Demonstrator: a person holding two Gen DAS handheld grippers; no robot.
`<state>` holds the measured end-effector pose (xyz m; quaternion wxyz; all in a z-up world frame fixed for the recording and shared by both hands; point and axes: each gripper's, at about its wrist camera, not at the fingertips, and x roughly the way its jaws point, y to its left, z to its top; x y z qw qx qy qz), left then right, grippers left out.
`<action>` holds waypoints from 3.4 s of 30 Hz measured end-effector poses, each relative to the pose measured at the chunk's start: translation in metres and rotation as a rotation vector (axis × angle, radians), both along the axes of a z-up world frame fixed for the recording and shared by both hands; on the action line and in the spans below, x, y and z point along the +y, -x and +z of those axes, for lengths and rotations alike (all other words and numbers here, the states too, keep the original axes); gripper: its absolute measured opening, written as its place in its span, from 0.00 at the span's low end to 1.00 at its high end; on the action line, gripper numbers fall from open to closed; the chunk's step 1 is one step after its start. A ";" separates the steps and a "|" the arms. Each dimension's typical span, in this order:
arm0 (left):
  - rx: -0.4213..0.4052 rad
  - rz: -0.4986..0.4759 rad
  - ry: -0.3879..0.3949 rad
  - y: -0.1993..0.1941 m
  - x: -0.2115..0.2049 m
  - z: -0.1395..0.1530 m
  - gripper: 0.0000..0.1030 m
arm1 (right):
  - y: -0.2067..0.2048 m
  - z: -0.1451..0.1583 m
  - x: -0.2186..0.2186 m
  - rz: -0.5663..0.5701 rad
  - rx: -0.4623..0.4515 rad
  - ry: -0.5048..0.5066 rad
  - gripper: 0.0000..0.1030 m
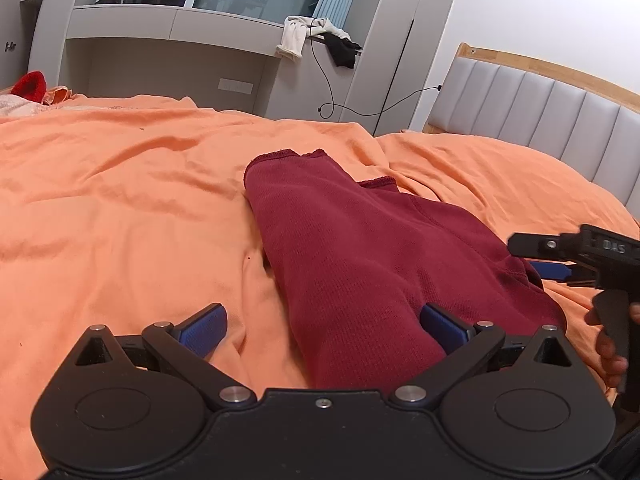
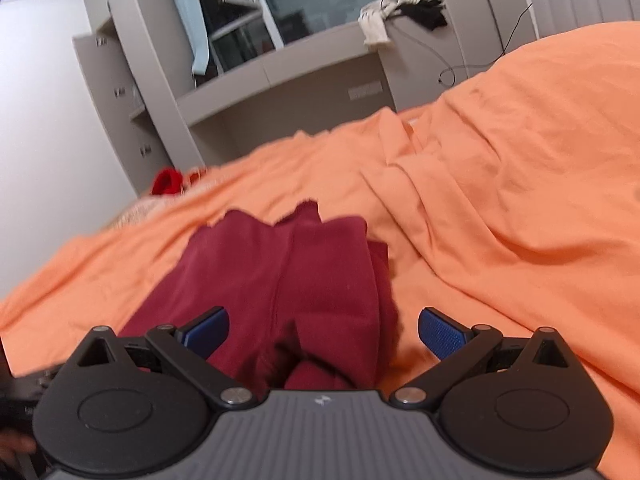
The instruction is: Fold small clothes
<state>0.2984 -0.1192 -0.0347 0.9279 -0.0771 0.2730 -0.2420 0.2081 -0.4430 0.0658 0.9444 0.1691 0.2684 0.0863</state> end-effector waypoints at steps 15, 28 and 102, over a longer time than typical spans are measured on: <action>0.002 -0.004 0.013 0.000 0.002 -0.001 1.00 | -0.022 -0.014 0.005 -0.100 -0.074 0.027 0.50; 0.002 -0.005 0.014 -0.001 0.002 -0.002 1.00 | 0.001 -0.001 0.075 0.046 -0.243 0.448 0.22; -0.033 0.014 0.032 0.008 0.008 0.006 1.00 | -0.029 -0.032 0.018 -0.066 0.041 0.002 0.50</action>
